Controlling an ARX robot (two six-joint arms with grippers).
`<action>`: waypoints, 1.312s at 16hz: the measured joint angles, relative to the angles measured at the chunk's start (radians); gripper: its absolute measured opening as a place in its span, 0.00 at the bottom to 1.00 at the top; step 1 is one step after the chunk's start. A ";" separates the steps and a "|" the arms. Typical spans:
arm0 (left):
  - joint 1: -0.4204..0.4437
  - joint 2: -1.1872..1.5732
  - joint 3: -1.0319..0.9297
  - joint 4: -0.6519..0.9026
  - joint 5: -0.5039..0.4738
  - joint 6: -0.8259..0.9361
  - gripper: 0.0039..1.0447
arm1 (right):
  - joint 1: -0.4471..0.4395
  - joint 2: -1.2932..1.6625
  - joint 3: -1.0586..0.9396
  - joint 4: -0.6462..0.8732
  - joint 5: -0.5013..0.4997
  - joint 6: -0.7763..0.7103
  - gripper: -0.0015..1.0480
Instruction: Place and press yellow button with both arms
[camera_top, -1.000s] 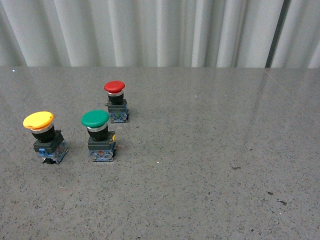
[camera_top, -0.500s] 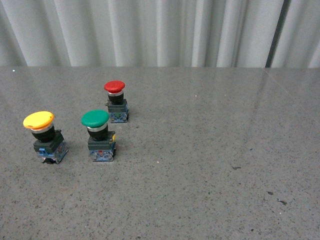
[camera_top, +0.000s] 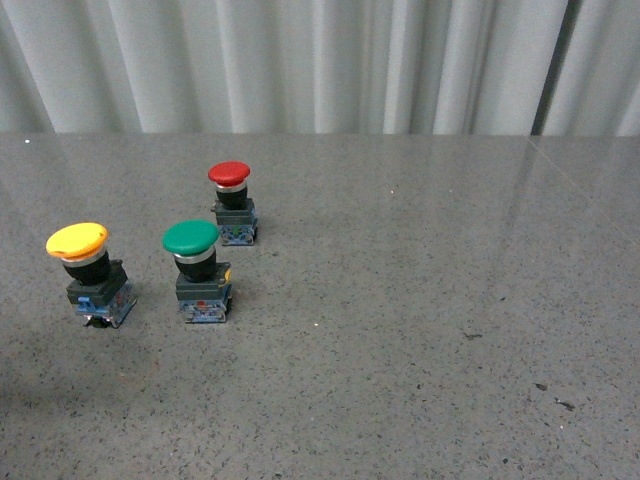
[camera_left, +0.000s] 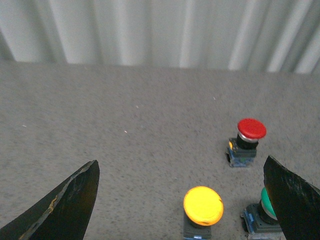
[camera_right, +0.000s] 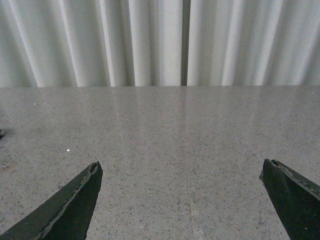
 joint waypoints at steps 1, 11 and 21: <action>0.000 0.135 0.061 -0.014 0.032 0.002 0.94 | 0.000 0.000 0.000 0.000 0.000 0.000 0.94; 0.005 0.480 0.134 0.016 0.126 0.053 0.80 | 0.000 0.000 0.000 0.000 0.000 0.000 0.94; -0.231 0.269 0.436 -0.113 0.042 0.065 0.32 | 0.000 0.000 0.000 0.000 0.000 0.000 0.94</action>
